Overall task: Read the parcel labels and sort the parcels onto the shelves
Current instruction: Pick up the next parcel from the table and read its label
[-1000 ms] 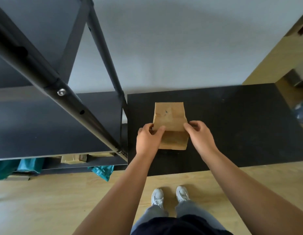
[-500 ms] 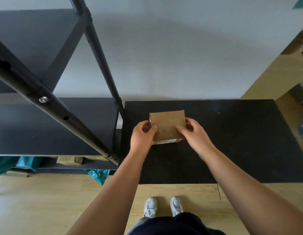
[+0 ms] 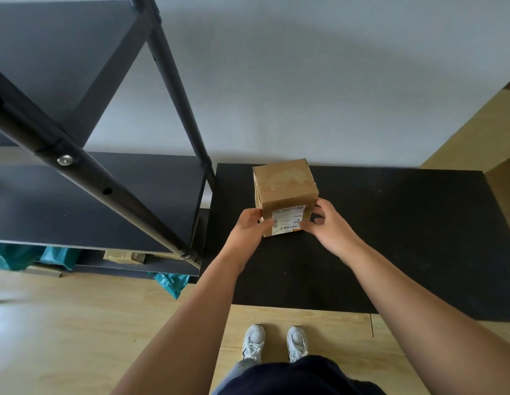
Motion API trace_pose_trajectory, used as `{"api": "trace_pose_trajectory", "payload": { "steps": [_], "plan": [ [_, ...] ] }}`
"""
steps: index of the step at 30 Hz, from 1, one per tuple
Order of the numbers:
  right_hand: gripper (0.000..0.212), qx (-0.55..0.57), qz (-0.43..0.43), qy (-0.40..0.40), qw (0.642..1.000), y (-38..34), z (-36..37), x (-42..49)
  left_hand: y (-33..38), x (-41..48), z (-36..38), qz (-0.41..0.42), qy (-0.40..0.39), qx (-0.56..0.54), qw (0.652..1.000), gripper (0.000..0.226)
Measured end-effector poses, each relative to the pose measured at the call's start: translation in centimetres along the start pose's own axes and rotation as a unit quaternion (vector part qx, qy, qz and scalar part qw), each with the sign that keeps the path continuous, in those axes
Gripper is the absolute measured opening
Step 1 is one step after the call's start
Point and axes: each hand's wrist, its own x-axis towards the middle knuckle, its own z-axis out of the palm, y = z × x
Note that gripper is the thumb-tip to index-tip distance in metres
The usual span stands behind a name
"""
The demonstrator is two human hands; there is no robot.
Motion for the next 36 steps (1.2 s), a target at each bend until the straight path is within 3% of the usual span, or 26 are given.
{"api": "trace_pose_trajectory", "payload": {
  "steps": [8, 16, 19, 23, 26, 29, 32, 36],
  "plan": [
    [0.041, -0.01, -0.034, 0.058, 0.998, 0.1, -0.3, -0.6, 0.2, -0.5, 0.0, 0.047, 0.049, 0.038, 0.997, 0.048],
    [0.062, -0.01, -0.004, -0.03, 0.999, 1.6, 1.0, -1.9, -2.1, -0.9, 1.3, 0.038, 0.035, 0.104, 0.993, 0.05],
    [0.073, -0.044, 0.008, -0.016, 0.999, 2.0, 1.6, -2.1, -3.3, -0.8, 1.7, 0.043, 0.033, 0.155, 0.986, 0.05],
    [0.095, -0.134, 0.094, -0.003, 0.987, 3.4, 2.3, -2.7, -3.5, -0.6, 1.5, 0.082, 0.073, 0.259, 0.96, 0.052],
    [0.088, -0.166, 0.128, -0.06, 0.976, 4.8, 2.9, -3.0, -3.0, 0.0, 1.3, 0.123, 0.087, 0.318, 0.936, 0.054],
    [0.075, -0.148, 0.099, -0.076, 0.981, 5.0, 2.8, -2.7, -2.2, 0.8, 1.1, 0.13, 0.077, 0.366, 0.918, 0.06],
    [0.077, -0.172, 0.048, -0.069, 0.981, 4.4, 2.0, -2.1, -1.6, 1.5, 0.6, 0.112, 0.063, 0.4, 0.907, 0.063],
    [0.071, -0.2, -0.003, 0.009, 0.98, 3.4, 1.2, -1.4, -1.8, 1.7, 0.4, 0.117, 0.037, 0.42, 0.899, 0.061]
  ]
}}
